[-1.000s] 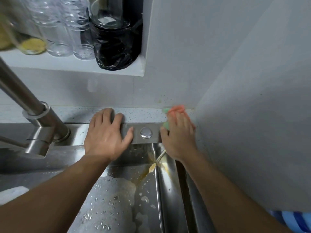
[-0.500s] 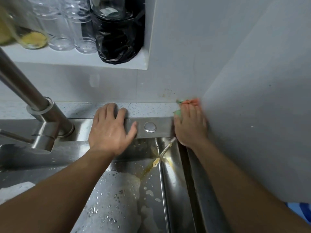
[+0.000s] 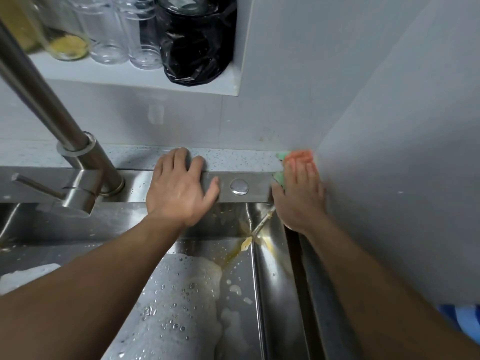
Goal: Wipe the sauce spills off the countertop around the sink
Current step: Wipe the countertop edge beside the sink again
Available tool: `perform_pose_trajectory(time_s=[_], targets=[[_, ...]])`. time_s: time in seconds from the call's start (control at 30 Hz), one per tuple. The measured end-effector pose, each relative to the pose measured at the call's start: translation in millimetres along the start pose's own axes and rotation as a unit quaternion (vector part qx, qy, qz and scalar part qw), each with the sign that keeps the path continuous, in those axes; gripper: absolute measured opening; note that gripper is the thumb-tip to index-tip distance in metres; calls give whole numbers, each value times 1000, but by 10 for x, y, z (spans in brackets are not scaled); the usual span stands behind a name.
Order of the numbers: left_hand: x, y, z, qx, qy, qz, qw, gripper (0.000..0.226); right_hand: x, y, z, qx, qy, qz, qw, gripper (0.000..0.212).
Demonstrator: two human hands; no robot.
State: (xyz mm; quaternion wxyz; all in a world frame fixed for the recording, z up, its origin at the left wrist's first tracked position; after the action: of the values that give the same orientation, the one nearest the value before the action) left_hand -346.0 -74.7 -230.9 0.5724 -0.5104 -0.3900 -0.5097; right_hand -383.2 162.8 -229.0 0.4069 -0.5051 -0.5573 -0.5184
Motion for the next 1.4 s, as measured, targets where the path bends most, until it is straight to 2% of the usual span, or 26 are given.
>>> perform_pose_trajectory(time_s=[0.13, 0.2, 0.3, 0.37, 0.5, 0.57, 0.63, 0.7, 0.77, 0.83, 0.9, 0.97, 1.03, 1.13, 1.27, 1.4], targets=[[56, 3, 10, 0, 4, -18, 1000, 56, -54, 143, -111, 143, 17, -19, 989, 65], [116, 28, 23, -9, 21, -27, 999, 53, 26, 103, -78, 130, -19, -39, 991, 59], [251, 242, -31, 3, 39, -22, 999, 50, 32, -9, -233, 51, -21, -42, 998, 63], [326, 492, -116, 25, 26, -23, 999, 49, -21, 27, -582, 62, -16, -54, 996, 65], [324, 900, -357, 34, -6, -64, 997, 55, -74, 272, -1469, 241, 8, -96, 966, 63], [300, 1001, -397, 31, -3, -70, 997, 64, -124, 291, -1526, 301, 27, -103, 948, 62], [316, 1047, -366, 32, 9, -68, 997, 66, -111, 209, -1302, 296, 28, -104, 949, 62], [347, 1094, -320, 34, 21, -71, 997, 64, -73, 100, -1075, 232, 12, -99, 968, 61], [378, 1146, -303, 44, 31, -73, 996, 62, -61, 77, -1186, 190, -1, -104, 976, 58], [400, 1212, -314, 56, 37, -78, 995, 60, -100, 232, -1590, 229, -21, -129, 965, 57], [397, 1266, -325, 65, 34, -89, 993, 59, -182, 439, -1904, 309, -11, -143, 940, 58], [414, 1292, -337, 71, 46, -92, 992, 57, -180, 484, -1910, 359, -9, -152, 921, 62], [460, 1323, -346, 79, 56, -86, 992, 54, -99, 396, -1731, 351, -23, -142, 925, 65], [554, 1350, -394, 100, 69, -58, 991, 52, -87, 345, -1702, 288, -12, -125, 949, 71], [580, 1298, -412, 111, 105, -41, 987, 58, -270, 611, -2040, 375, 24, -120, 919, 82], [516, 1125, -347, 85, 104, -49, 990, 61, -175, 492, -1571, 362, 49, -78, 928, 93]])
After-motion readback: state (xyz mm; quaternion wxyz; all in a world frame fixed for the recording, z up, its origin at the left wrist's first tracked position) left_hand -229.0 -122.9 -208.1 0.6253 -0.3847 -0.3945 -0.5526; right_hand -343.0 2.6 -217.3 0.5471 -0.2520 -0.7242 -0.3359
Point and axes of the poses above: each hand's wrist, its own y-axis away from the middle knuckle, its own x-axis out of the back of the hand, z = x × y, the point moved 4 cm from there along -y, towards the middle knuckle, and after that the axes turned 10 degrees about -x, right-handed, at the moved point
